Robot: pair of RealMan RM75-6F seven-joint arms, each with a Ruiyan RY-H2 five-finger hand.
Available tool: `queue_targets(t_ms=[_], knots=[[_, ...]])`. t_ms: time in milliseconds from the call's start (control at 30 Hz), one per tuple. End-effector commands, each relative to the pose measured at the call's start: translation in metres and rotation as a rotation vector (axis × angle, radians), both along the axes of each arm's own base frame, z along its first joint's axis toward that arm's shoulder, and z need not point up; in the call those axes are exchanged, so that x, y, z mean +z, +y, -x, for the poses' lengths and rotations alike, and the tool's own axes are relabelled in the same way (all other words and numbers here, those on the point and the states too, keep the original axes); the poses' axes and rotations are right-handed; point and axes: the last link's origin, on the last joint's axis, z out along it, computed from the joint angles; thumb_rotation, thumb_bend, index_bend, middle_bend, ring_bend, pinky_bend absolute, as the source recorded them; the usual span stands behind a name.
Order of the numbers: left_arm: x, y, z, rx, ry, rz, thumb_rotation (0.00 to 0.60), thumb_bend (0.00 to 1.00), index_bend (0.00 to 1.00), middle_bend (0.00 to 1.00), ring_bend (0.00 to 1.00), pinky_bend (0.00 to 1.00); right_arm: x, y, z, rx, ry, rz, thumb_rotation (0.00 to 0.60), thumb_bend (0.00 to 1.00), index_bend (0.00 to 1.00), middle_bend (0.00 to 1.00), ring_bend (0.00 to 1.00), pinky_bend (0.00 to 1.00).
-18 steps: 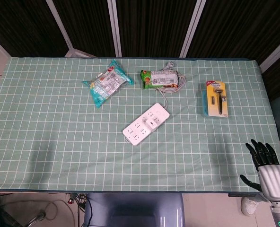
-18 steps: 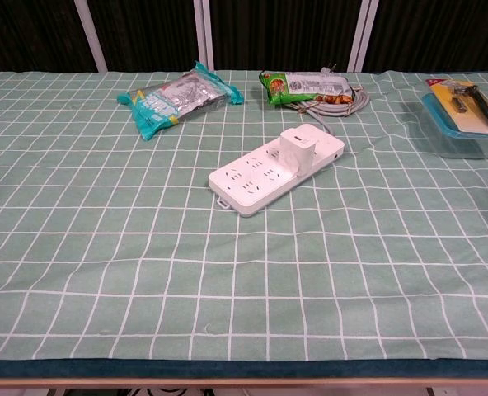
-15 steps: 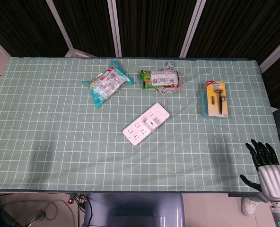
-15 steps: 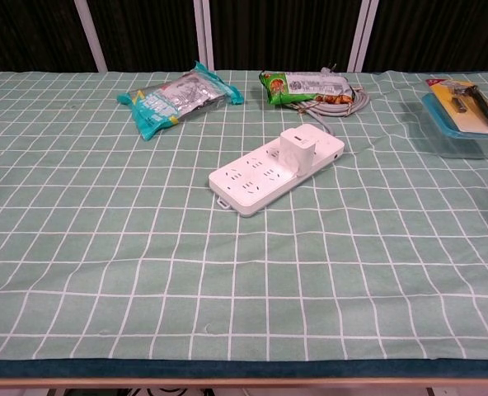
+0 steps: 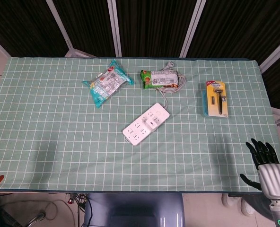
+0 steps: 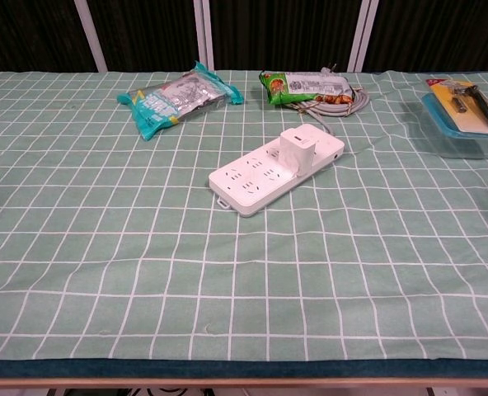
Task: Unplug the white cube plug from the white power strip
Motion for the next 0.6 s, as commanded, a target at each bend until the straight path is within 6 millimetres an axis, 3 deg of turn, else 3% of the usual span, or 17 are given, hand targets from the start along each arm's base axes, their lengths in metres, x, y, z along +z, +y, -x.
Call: queue_targets(t_ms=[33, 300, 600], knots=[[-0.01, 0.021, -0.019, -0.053, 0.015, 0.042, 0.6, 0.17, 0.0, 0.0, 0.0, 0.0, 0.0, -0.005, -0.002, 0.0, 0.005, 0.0, 0.6, 0.21, 0.0, 0.0, 0.0, 0.0], [-0.049, 0.074, -0.091, -0.219, 0.004, 0.174, 0.6, 0.4, 0.01, 0.0, 0.0, 0.01, 0.001, -0.026, -0.026, 0.039, 0.016, -0.003, 0.6, 0.21, 0.0, 0.0, 0.0, 0.0], [-0.115, 0.117, -0.162, -0.324, 0.034, 0.371, 0.6, 0.46, 0.03, 0.0, 0.0, 0.03, 0.0, -0.056, -0.06, 0.06, 0.04, -0.026, 0.6, 0.21, 0.0, 0.0, 0.0, 0.0]])
